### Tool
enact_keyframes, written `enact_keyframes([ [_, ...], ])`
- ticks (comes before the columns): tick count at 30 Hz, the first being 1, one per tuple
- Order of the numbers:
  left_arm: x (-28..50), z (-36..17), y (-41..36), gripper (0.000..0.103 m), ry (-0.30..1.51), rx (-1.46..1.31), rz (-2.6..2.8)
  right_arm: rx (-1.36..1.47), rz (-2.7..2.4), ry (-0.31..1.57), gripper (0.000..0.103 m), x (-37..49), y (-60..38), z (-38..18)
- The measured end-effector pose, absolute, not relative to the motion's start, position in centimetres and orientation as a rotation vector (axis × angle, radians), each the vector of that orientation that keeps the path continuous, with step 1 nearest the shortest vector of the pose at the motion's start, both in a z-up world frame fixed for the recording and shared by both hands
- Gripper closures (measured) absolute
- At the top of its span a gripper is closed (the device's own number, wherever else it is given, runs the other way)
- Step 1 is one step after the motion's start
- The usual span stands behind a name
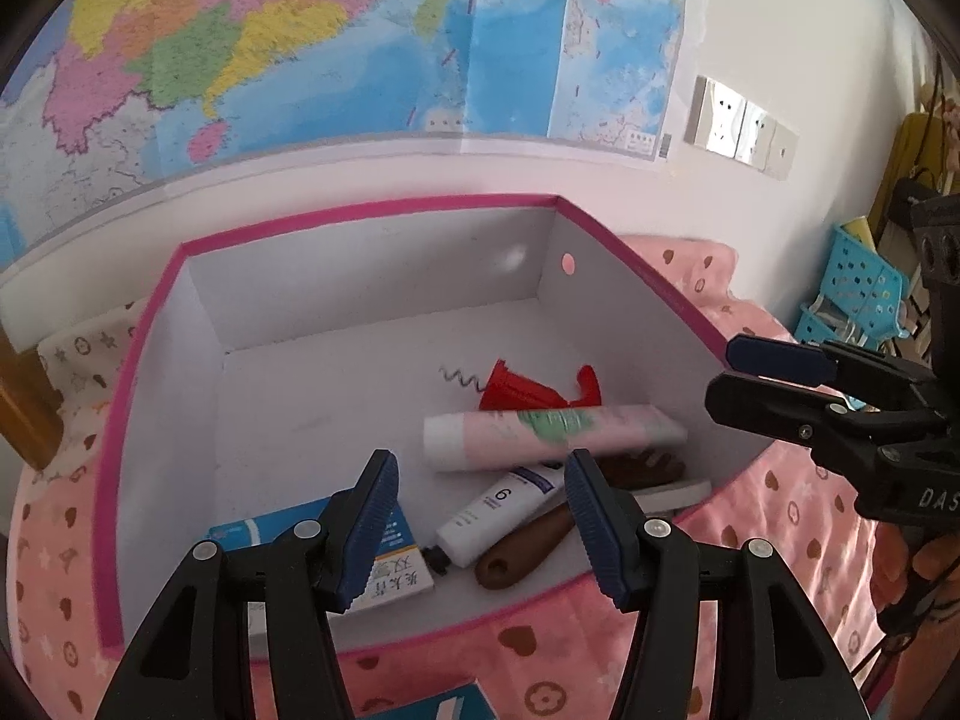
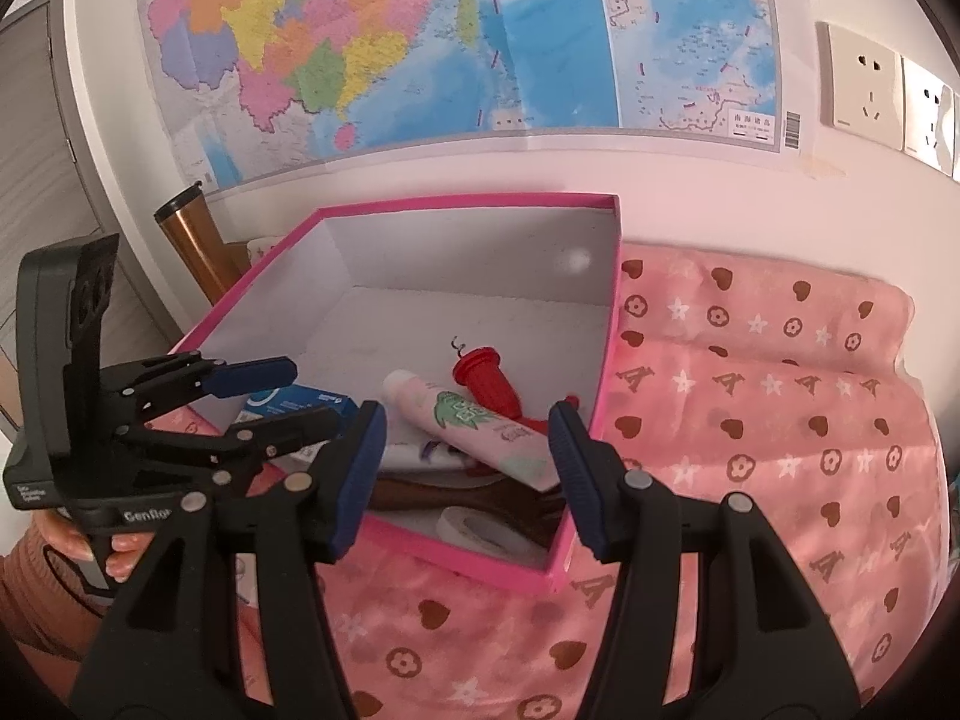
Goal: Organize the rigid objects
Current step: 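Open the left gripper and move it to the large pink tube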
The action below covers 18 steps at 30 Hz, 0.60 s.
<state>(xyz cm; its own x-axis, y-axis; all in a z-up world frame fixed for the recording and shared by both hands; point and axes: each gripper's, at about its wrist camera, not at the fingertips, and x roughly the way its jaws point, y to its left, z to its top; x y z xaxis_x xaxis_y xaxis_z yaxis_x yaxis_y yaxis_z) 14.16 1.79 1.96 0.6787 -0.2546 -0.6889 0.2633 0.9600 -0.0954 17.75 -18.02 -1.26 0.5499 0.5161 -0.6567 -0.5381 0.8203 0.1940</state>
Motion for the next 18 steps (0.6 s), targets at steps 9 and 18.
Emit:
enact_keyframes([
  [9, 8.8, 3.8, 3.9, 0.039, 0.653, 0.026, -0.257, 0.006, 0.703, 0.737, 0.045, 14.1, -18.9, -0.2],
  [18, 3.6, 1.6, 7.1, 0.037, 0.715, -0.029, -0.233, 0.029, 0.825, 0.836, 0.043, 9.7, -19.3, -2.4],
])
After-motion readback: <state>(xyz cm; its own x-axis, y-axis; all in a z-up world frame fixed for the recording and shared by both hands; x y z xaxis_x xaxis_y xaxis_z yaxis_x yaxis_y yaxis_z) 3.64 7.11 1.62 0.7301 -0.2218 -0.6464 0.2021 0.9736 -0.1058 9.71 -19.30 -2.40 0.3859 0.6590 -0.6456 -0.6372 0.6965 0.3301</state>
